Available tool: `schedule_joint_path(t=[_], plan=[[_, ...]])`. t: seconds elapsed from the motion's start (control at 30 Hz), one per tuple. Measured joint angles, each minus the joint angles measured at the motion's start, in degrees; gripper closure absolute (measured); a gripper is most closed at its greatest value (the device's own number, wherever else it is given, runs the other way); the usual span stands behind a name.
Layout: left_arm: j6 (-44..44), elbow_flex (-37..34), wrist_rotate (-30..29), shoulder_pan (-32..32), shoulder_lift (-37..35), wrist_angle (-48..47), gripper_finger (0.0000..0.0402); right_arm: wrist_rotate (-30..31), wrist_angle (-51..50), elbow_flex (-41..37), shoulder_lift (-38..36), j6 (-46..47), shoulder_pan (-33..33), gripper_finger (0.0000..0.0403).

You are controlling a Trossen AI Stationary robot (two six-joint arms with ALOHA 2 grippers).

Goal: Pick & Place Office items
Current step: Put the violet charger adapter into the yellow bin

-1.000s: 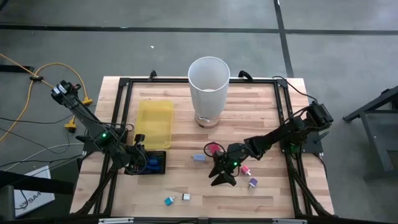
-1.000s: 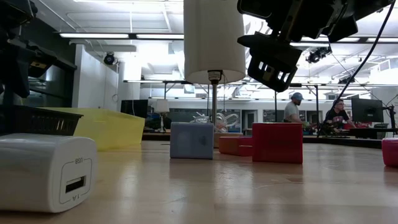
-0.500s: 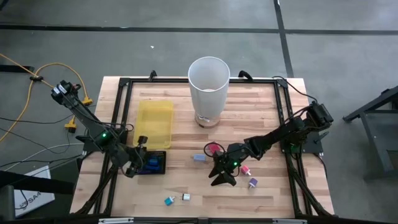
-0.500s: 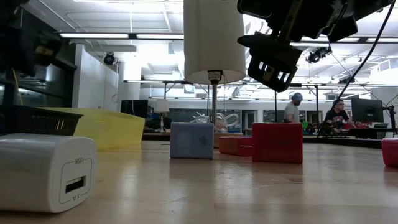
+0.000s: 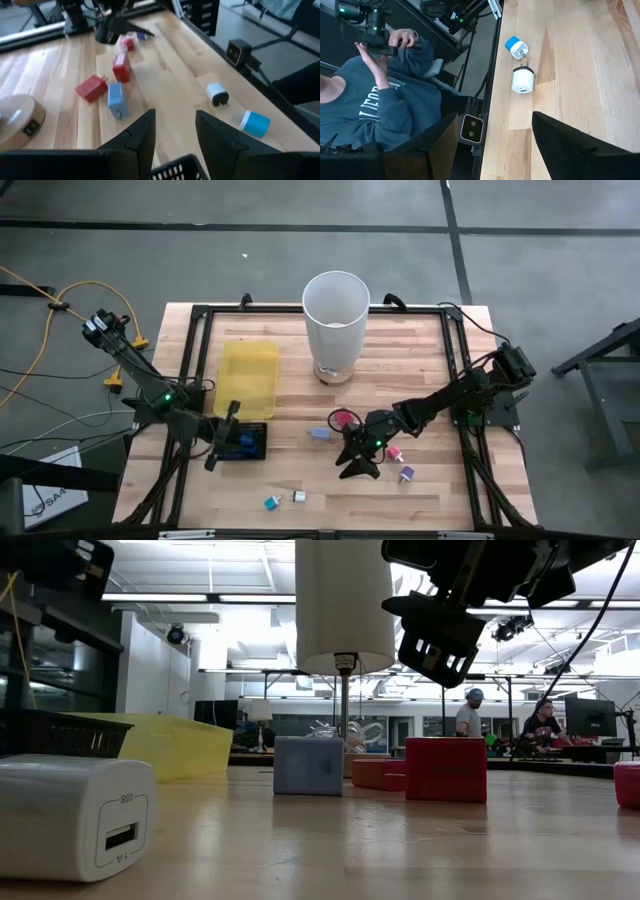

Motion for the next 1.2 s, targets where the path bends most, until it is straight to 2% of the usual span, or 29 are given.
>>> schedule_joint_path(t=[0.27,1.2], plan=[[1.7,0.0,0.6,-1.1,-0.3,3.6,0.0268,0.0,0.0,0.0,0.0,0.0,0.0,0.0162],[1.6,0.0,0.6,-1.4,-0.3,3.7,0.0268,0.0,0.0,0.0,0.0,0.0,0.0,0.0162]])
